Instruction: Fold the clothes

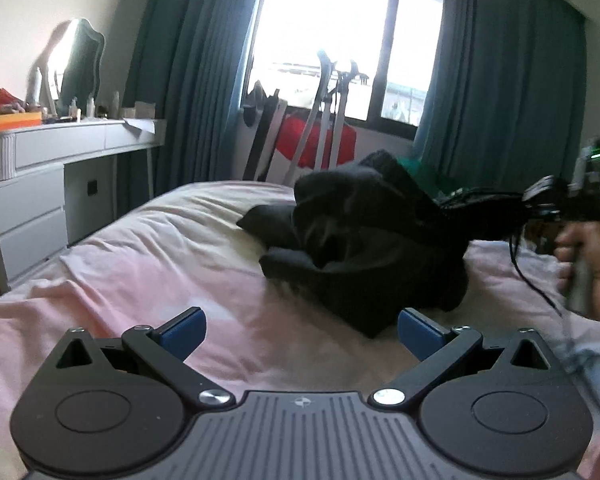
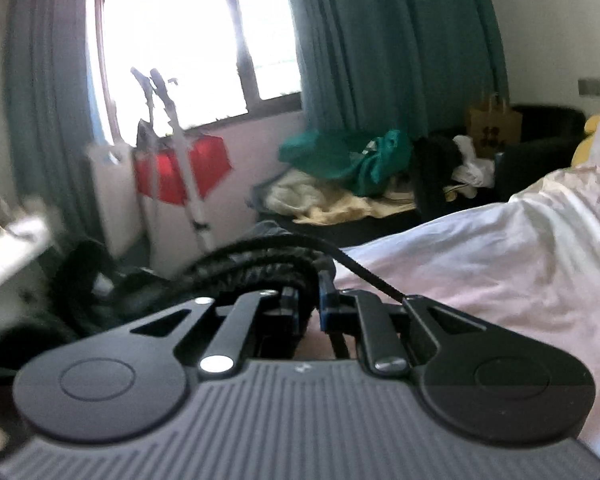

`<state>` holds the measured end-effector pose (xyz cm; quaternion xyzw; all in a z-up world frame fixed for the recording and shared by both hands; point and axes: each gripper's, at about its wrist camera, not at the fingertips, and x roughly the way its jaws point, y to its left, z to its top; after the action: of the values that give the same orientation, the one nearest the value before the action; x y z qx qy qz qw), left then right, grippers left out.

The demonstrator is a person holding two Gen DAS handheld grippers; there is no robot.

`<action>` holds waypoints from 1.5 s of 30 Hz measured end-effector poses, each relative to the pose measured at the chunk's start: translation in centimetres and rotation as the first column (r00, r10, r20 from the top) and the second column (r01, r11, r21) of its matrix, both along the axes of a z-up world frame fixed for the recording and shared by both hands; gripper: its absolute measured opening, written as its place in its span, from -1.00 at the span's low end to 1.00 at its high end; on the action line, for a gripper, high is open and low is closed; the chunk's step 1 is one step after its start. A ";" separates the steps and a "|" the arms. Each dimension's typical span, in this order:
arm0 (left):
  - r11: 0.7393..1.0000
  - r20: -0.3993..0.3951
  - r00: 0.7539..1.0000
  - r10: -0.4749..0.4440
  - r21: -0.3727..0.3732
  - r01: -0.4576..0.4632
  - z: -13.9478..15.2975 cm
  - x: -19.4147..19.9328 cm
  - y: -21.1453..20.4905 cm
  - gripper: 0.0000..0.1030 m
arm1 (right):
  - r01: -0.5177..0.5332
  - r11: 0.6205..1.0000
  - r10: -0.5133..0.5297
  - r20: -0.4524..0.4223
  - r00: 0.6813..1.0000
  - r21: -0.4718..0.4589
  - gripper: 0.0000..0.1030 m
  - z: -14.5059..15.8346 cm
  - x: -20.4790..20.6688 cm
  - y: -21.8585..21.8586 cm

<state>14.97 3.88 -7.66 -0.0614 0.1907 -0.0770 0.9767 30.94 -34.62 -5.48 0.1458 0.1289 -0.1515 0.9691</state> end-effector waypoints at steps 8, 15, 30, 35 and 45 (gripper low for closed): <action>0.998 0.087 0.996 -0.017 -0.054 0.022 3.0 -6.3 1.8 0.99 | -0.117 0.993 0.113 0.121 0.986 0.030 -0.76 6.3 -16.4 4.8; 0.999 0.148 0.988 -0.034 -0.024 0.038 5.3 -11.3 1.4 0.99 | -0.146 0.978 0.112 0.215 0.970 0.148 -0.76 8.3 -29.3 5.2; 0.905 0.066 0.954 -0.293 0.342 0.255 2.4 -13.9 -9.1 0.99 | 0.188 0.799 -0.065 -0.230 0.971 0.571 -0.74 -3.5 -32.7 -1.4; 0.878 0.033 0.933 -0.358 0.351 0.325 2.4 -11.9 -13.5 0.99 | 0.212 0.794 -0.097 -0.226 0.969 0.570 -0.74 -4.7 -33.1 -1.5; 0.592 -0.101 0.881 -0.462 0.705 0.391 0.2 -6.7 -27.0 0.90 | 0.240 0.786 -0.127 -0.230 0.965 0.570 -0.74 -7.0 -33.1 -2.5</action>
<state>8.26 -23.14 -7.43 0.3686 0.1691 -0.2322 0.8841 -2.18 -37.17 -12.51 0.4386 0.2416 -0.2099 0.8398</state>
